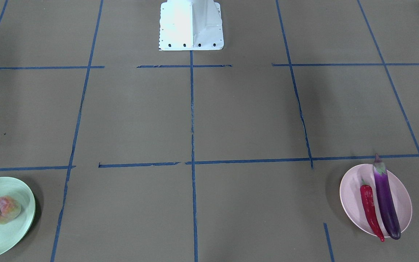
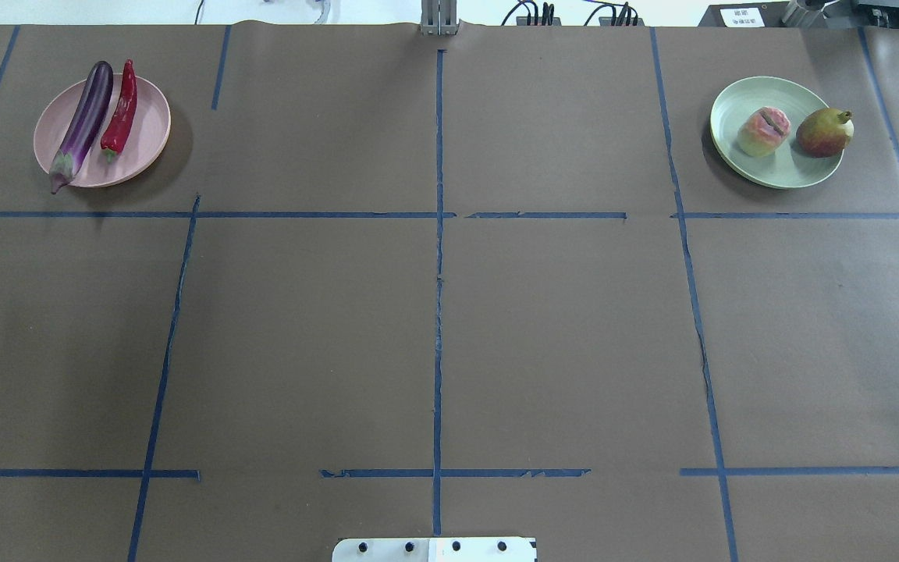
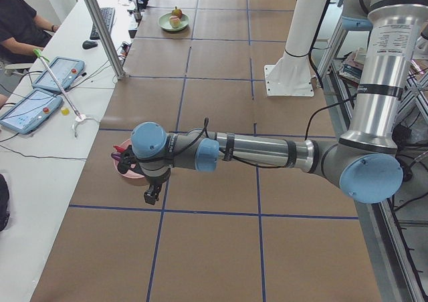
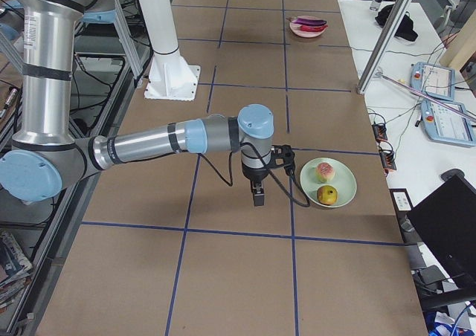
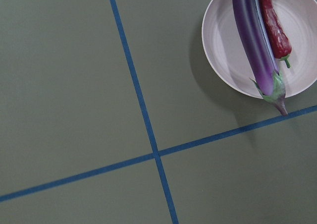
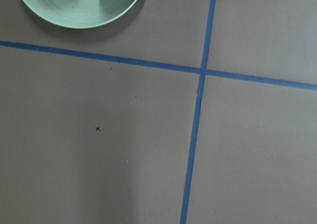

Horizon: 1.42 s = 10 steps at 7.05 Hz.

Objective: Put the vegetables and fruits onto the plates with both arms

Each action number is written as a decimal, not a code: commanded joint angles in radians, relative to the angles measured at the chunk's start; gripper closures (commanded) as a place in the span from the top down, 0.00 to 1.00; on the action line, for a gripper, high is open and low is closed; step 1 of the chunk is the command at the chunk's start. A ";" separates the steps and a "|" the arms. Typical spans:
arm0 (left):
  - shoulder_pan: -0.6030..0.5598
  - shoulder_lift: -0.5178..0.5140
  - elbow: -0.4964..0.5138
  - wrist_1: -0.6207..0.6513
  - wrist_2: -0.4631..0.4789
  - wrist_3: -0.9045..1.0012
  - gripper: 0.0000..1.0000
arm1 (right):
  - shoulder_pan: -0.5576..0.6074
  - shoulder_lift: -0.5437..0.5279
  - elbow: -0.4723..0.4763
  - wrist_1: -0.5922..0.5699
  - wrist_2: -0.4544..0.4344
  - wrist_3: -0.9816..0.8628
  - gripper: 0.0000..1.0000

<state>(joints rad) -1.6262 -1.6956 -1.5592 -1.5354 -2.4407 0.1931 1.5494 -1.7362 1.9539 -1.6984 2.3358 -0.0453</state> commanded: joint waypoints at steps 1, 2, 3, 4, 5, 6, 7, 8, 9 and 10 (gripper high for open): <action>-0.004 -0.009 -0.048 0.157 0.006 0.005 1.00 | 0.023 -0.040 -0.001 0.003 0.063 -0.012 1.00; 0.000 -0.007 -0.094 0.266 0.020 0.005 1.00 | 0.023 -0.042 -0.003 0.003 0.050 -0.005 1.00; 0.003 0.007 -0.145 0.314 0.105 0.006 1.00 | 0.023 -0.042 -0.009 0.003 -0.011 -0.002 1.00; 0.005 0.064 -0.150 0.307 0.127 0.012 1.00 | 0.023 -0.043 0.002 0.002 -0.010 -0.001 1.00; 0.005 0.094 -0.166 0.276 0.117 0.023 1.00 | 0.023 -0.043 -0.009 0.002 -0.012 0.001 1.00; 0.005 0.129 -0.195 0.240 0.115 0.023 1.00 | 0.020 -0.042 -0.007 0.002 -0.010 0.001 1.00; 0.005 0.143 -0.187 0.200 0.115 0.023 1.00 | 0.020 -0.042 -0.007 0.002 -0.007 -0.001 1.00; 0.005 0.165 -0.200 0.151 0.115 0.023 1.00 | 0.020 -0.042 -0.007 0.002 0.000 -0.002 1.00; 0.005 0.172 -0.188 0.127 0.115 0.022 1.00 | 0.020 -0.042 -0.006 0.002 0.019 -0.007 1.00; 0.005 0.172 -0.200 0.124 0.115 0.022 1.00 | 0.020 -0.042 -0.006 0.002 0.020 -0.007 1.00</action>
<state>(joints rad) -1.6214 -1.5300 -1.7526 -1.3918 -2.3255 0.2153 1.5694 -1.7780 1.9474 -1.6966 2.3472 -0.0502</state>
